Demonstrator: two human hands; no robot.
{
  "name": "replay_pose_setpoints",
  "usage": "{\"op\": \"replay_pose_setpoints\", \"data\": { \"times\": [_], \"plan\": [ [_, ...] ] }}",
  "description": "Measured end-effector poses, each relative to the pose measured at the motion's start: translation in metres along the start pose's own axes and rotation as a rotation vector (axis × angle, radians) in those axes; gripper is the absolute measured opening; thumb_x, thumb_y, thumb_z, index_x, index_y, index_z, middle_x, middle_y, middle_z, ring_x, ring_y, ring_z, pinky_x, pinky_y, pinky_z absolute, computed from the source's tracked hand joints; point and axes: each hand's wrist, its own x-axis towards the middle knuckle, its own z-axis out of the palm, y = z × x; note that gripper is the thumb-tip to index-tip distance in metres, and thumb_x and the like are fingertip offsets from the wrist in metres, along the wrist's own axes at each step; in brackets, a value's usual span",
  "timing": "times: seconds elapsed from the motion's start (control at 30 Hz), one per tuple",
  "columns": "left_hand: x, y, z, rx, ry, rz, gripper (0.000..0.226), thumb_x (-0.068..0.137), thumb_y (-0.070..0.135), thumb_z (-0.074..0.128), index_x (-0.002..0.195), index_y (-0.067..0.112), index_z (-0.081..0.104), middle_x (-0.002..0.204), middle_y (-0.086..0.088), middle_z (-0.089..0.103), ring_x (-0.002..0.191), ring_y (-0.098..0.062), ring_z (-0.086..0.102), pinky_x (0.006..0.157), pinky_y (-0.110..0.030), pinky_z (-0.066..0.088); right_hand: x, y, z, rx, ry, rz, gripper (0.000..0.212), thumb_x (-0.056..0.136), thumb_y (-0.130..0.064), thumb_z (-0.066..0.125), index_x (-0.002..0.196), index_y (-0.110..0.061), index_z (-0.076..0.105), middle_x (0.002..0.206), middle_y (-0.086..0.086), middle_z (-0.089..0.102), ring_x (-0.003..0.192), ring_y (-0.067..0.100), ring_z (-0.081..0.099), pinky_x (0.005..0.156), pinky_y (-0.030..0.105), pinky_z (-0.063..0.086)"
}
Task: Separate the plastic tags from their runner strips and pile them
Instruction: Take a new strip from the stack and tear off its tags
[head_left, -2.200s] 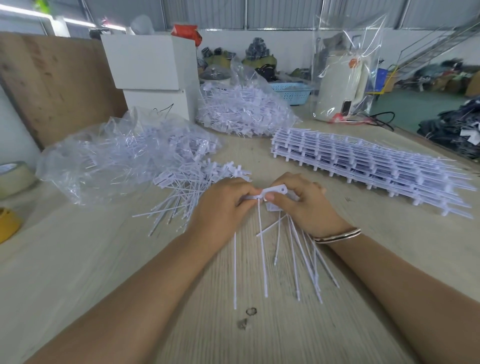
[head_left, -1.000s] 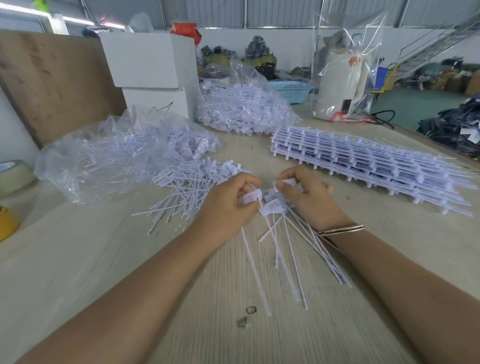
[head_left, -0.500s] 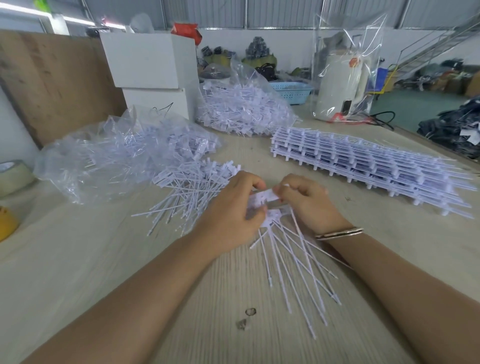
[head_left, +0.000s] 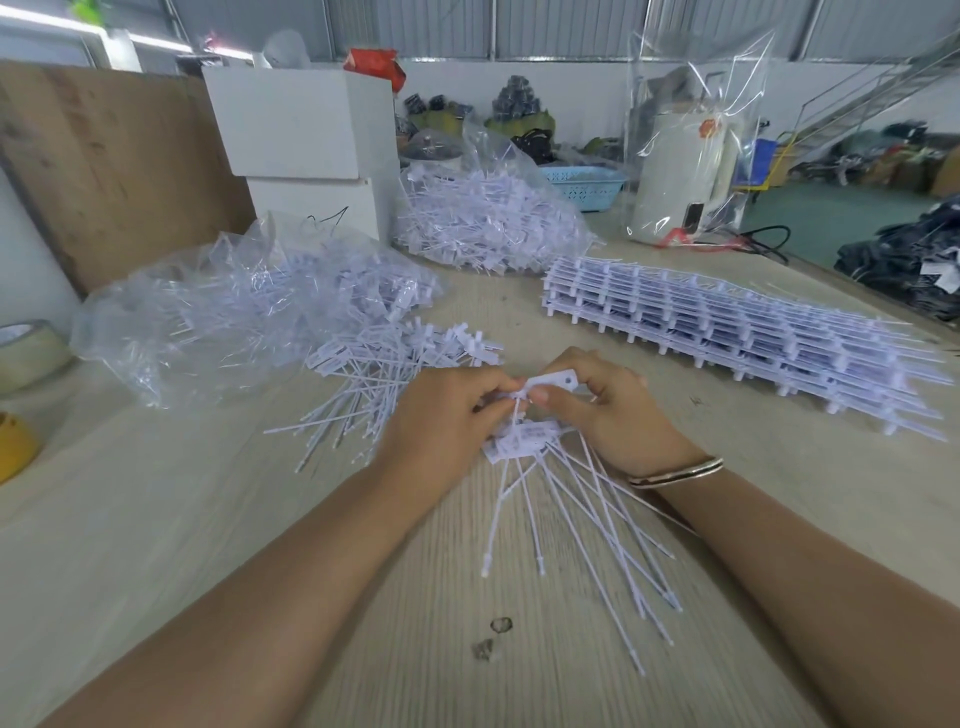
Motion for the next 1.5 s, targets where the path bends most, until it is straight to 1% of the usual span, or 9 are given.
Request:
{"op": "replay_pose_setpoints", "data": {
  "times": [0.17, 0.33, 0.53, 0.7, 0.9, 1.03, 1.13, 1.27, 1.5],
  "plan": [
    [-0.001, 0.004, 0.001, -0.143, 0.011, 0.009, 0.012, 0.083, 0.023, 0.069, 0.093, 0.022, 0.076, 0.071, 0.000, 0.072, 0.059, -0.008, 0.059, 0.053, -0.017, 0.039, 0.001, 0.007, -0.003, -0.027, 0.005, -0.050, 0.017, 0.086, -0.017, 0.064, 0.077, -0.031, 0.064, 0.074, -0.013, 0.061, 0.079, 0.010, 0.056, 0.086, 0.047, 0.040],
    [0.000, 0.008, -0.001, -0.301, 0.013, -0.030, 0.019, 0.081, 0.021, 0.071, 0.094, 0.034, 0.072, 0.084, 0.011, 0.074, 0.081, -0.007, 0.069, 0.077, -0.030, 0.054, 0.000, 0.005, -0.001, 0.391, -0.002, 0.062, 0.016, 0.086, -0.006, 0.058, 0.074, -0.015, 0.064, 0.067, -0.011, 0.063, 0.065, 0.003, 0.058, 0.065, 0.015, 0.044],
    [0.001, 0.015, 0.001, -0.178, 0.104, 0.126, 0.013, 0.081, 0.019, 0.070, 0.092, 0.012, 0.076, 0.078, -0.002, 0.074, 0.068, -0.017, 0.068, 0.064, -0.032, 0.051, 0.001, 0.007, -0.002, 0.428, 0.003, 0.082, 0.023, 0.087, 0.000, 0.053, 0.068, -0.013, 0.059, 0.059, -0.013, 0.060, 0.059, -0.002, 0.053, 0.063, 0.009, 0.041],
    [-0.004, 0.007, -0.008, -0.112, 0.106, 0.216, 0.018, 0.082, 0.009, 0.069, 0.099, 0.012, 0.074, 0.090, 0.008, 0.072, 0.081, -0.002, 0.066, 0.072, -0.016, 0.051, 0.003, 0.017, -0.030, 0.496, 0.431, 0.230, 0.024, 0.090, -0.008, 0.054, 0.067, -0.015, 0.053, 0.055, -0.015, 0.057, 0.050, -0.003, 0.051, 0.055, 0.007, 0.041],
    [0.000, 0.004, 0.000, 0.253, 0.055, 0.250, 0.032, 0.079, -0.008, 0.066, 0.105, 0.009, 0.072, 0.092, -0.011, 0.065, 0.085, -0.027, 0.060, 0.070, -0.031, 0.048, 0.005, 0.016, -0.002, -0.142, 0.044, 0.253, 0.024, 0.095, -0.029, 0.044, 0.073, -0.033, 0.052, 0.082, -0.008, 0.058, 0.092, 0.012, 0.053, 0.089, 0.035, 0.026],
    [0.003, 0.011, 0.004, 0.457, -0.083, 0.149, 0.053, 0.082, 0.000, 0.059, 0.132, 0.020, 0.055, 0.125, -0.006, 0.055, 0.113, -0.026, 0.051, 0.093, -0.040, 0.042, 0.005, 0.012, -0.007, -0.108, 0.144, 0.295, 0.017, 0.098, -0.035, 0.035, 0.086, -0.037, 0.048, 0.088, -0.020, 0.049, 0.102, 0.012, 0.046, 0.102, 0.043, 0.026],
    [-0.001, 0.018, -0.010, 0.361, 0.037, 0.078, 0.046, 0.075, -0.003, 0.057, 0.116, 0.016, 0.062, 0.115, -0.003, 0.056, 0.105, -0.021, 0.053, 0.083, -0.035, 0.044, 0.010, 0.010, -0.022, -0.341, 0.176, 0.314, 0.020, 0.096, -0.037, 0.039, 0.084, -0.024, 0.049, 0.083, -0.009, 0.051, 0.089, 0.017, 0.048, 0.090, 0.042, 0.036],
    [-0.011, 0.031, -0.018, 0.493, -0.151, -0.234, 0.022, 0.088, 0.027, 0.042, 0.068, 0.021, 0.049, 0.066, 0.003, 0.054, 0.063, -0.018, 0.053, 0.052, -0.026, 0.033, 0.006, -0.002, -0.053, -0.591, -0.282, 0.444, 0.053, 0.090, -0.054, 0.036, 0.070, -0.011, 0.059, 0.063, 0.001, 0.058, 0.061, 0.017, 0.056, 0.058, 0.030, 0.040],
    [-0.017, 0.039, 0.002, 0.519, -0.351, -0.286, 0.060, 0.088, 0.068, 0.024, 0.088, 0.018, 0.057, 0.091, 0.000, 0.059, 0.093, -0.023, 0.056, 0.073, -0.033, 0.045, -0.009, -0.026, -0.030, -0.408, -0.541, 0.512, 0.037, 0.097, -0.026, 0.040, 0.066, -0.010, 0.055, 0.045, -0.003, 0.058, 0.036, 0.010, 0.053, 0.043, 0.018, 0.043]
  ]
}}
